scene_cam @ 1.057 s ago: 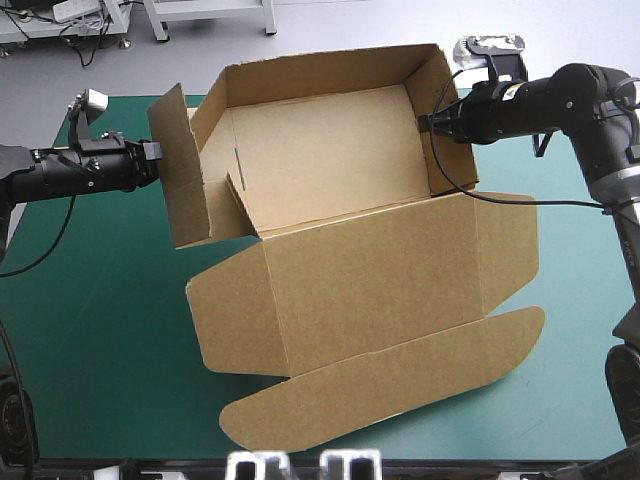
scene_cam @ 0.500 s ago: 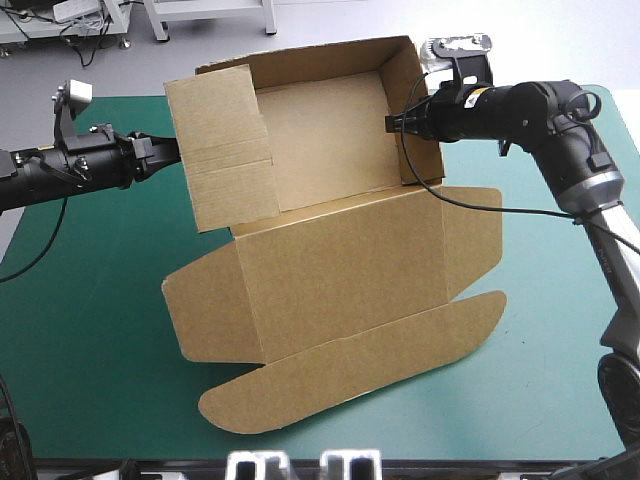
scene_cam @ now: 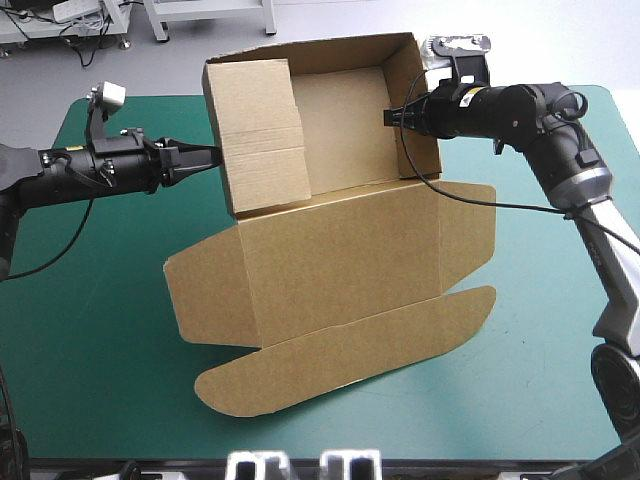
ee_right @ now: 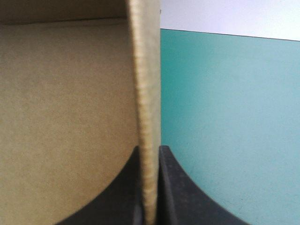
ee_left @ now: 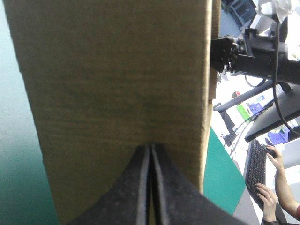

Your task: Fold the box

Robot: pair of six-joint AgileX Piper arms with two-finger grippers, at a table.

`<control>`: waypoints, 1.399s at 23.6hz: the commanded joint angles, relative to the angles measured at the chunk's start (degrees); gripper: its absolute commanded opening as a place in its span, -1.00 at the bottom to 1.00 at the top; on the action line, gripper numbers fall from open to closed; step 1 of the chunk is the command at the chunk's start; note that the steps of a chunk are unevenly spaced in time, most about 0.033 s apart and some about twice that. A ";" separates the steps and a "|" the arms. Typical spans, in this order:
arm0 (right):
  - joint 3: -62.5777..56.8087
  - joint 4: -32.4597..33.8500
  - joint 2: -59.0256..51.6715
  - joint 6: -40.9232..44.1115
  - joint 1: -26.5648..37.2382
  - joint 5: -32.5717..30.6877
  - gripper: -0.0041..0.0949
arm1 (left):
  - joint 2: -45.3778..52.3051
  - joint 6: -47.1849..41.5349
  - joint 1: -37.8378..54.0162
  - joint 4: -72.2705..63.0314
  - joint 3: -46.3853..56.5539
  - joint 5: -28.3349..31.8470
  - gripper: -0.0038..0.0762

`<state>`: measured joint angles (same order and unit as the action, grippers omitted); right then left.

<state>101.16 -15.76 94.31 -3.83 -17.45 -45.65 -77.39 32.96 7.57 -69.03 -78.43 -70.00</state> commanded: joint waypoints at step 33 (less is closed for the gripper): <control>1.93 3.30 -2.21 6.39 -14.82 7.16 -0.92 | 1.95 -6.75 -1.56 21.18 -1.65 13.00 0.02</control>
<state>101.12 -6.34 97.51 2.55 -30.07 -41.64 -77.15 26.72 6.65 -43.80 -78.43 -60.89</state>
